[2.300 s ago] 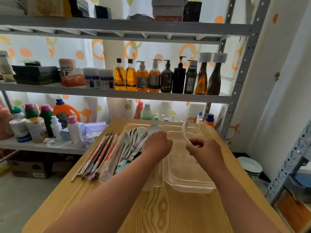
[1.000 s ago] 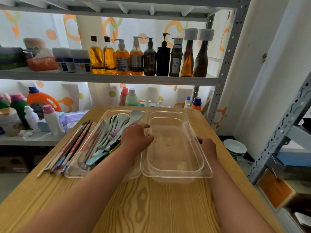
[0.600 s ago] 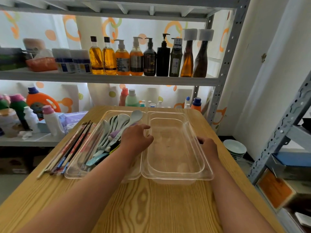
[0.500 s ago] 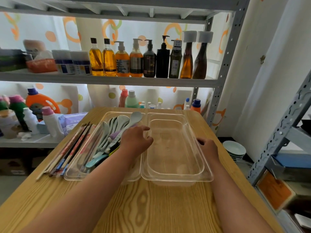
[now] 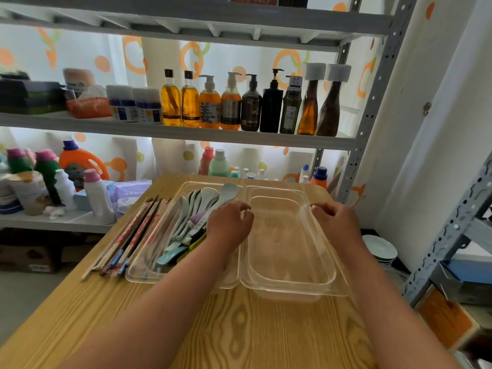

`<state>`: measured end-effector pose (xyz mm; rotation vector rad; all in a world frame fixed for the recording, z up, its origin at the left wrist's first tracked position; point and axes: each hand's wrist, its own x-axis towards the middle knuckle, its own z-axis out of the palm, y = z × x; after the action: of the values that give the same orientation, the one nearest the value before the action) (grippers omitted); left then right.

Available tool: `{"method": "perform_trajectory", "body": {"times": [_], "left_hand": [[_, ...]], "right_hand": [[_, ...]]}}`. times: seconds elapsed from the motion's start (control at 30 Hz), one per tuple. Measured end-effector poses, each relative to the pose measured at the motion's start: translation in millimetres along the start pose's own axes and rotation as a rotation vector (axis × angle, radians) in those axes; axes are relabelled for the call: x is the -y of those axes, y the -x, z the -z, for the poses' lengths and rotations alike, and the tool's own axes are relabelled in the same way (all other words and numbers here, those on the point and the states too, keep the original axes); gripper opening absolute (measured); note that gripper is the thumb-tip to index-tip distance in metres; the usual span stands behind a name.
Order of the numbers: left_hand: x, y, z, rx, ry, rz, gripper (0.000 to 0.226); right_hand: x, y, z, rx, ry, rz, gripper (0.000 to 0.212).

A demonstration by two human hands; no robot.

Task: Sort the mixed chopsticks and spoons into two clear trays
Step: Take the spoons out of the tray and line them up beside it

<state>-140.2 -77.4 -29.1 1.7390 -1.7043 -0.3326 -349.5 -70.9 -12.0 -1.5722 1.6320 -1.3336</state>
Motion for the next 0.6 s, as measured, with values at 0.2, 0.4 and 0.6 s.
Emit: {"method": "perform_trajectory", "body": {"times": [0.2,0.4,0.6], "left_hand": [[1.3,-3.1,30.4,-0.073,0.106,0.042,0.030],[38.3,-4.4,69.8,-0.126,0.053,0.119,0.028],[63.7,6.2,86.5,-0.116,0.024,0.139,0.024]], "right_hand": [[48.9,21.3,-43.7,0.133,0.097,0.174,0.021],[74.1,34.6,-79.6,0.240,0.123,0.178,0.019],[91.8,56.5,-112.9,0.432,0.353,0.298,0.014]]}}
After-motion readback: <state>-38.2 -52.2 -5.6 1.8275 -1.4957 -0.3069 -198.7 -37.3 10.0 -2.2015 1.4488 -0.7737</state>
